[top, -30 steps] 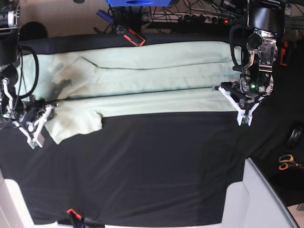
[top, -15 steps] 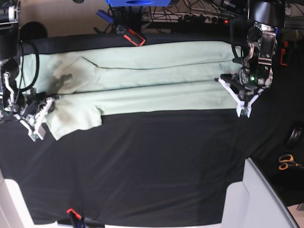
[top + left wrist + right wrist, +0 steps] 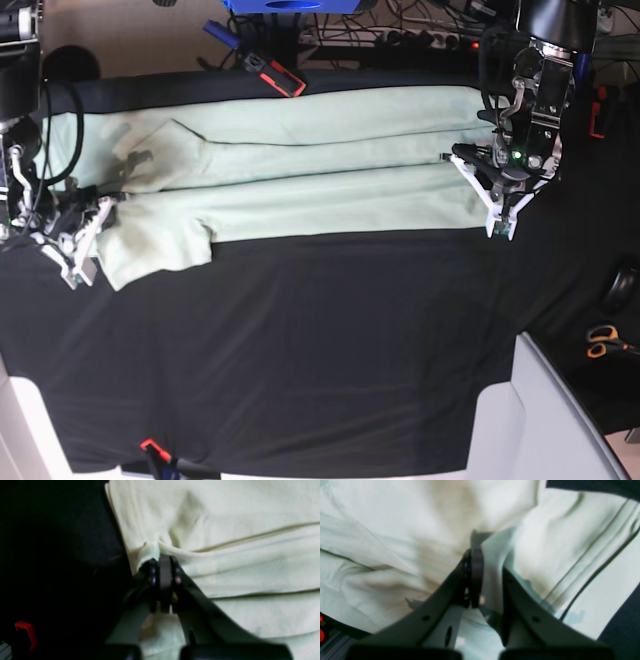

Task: Fold the T-shirt properly
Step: 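Pull the folded edge taut with both grippers to straighten it, then grasp the sleeve end of the folded shirt with the right gripper, then fold the sleeve end with the right gripper over onto the shirt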

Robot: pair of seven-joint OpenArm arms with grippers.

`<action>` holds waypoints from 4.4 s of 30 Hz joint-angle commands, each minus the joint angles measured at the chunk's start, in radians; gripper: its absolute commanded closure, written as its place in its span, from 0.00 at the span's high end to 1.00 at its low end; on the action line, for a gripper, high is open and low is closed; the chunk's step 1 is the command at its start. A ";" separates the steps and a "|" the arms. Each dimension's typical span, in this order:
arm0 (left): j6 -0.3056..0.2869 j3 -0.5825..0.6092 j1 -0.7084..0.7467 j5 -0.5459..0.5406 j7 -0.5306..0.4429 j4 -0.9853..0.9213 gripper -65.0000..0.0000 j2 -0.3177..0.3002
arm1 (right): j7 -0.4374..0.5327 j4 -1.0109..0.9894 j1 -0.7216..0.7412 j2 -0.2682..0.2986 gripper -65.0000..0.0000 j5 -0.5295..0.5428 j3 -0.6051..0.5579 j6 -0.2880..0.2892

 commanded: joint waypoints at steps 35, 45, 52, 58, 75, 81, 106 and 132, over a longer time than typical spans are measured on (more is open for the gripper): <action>0.001 -0.200 0.034 -0.007 0.256 0.403 0.42 0.037 | -0.094 0.313 0.016 -0.011 0.54 0.001 0.203 -0.004; 0.000 -0.214 0.057 -0.005 -0.003 0.090 0.14 0.061 | 0.133 -0.093 0.195 -0.029 0.54 -0.001 0.091 0.003; 0.000 -0.217 0.069 -0.008 -0.031 0.093 0.14 0.031 | 0.243 -0.287 0.304 -0.025 0.54 -0.001 -0.090 -0.003; 0.000 -0.217 0.078 -0.008 -0.028 0.094 0.14 0.017 | 0.320 -0.393 0.327 -0.019 0.54 -0.001 -0.094 -0.003; 0.000 -0.217 0.083 -0.008 -0.028 0.096 0.14 0.015 | 0.323 -0.457 0.338 -0.022 0.48 -0.001 -0.096 0.002; 0.000 -0.217 0.083 -0.008 -0.028 0.096 0.14 0.015 | 0.320 -0.457 0.338 -0.022 0.00 -0.001 -0.093 0.002; 0.000 -0.217 0.073 -0.010 -0.028 0.094 0.14 -0.011 | -0.050 0.172 0.053 -0.066 0.00 0.002 0.068 -0.004; 0.000 -0.219 0.070 -0.010 -0.028 0.093 0.14 -0.024 | -0.169 0.669 -0.362 -0.129 0.00 0.002 0.070 -0.004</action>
